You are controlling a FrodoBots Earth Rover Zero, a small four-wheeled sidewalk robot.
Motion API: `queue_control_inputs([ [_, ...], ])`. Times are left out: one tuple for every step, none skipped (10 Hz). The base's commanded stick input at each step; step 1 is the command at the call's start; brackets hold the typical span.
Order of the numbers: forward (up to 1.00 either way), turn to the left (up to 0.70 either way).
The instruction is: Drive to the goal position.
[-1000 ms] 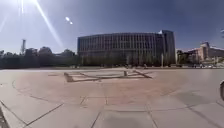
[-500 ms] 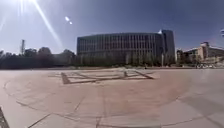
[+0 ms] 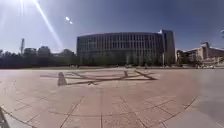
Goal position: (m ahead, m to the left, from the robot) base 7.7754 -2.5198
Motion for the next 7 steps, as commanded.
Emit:
queue_control_inputs([
  [0.7,-0.01],
  [0.7,-0.01],
  [0.7,-0.01],
  [0.7,-0.01],
  [0.7,-0.01],
  [0.7,-0.01],
  [0.7,-0.01],
])
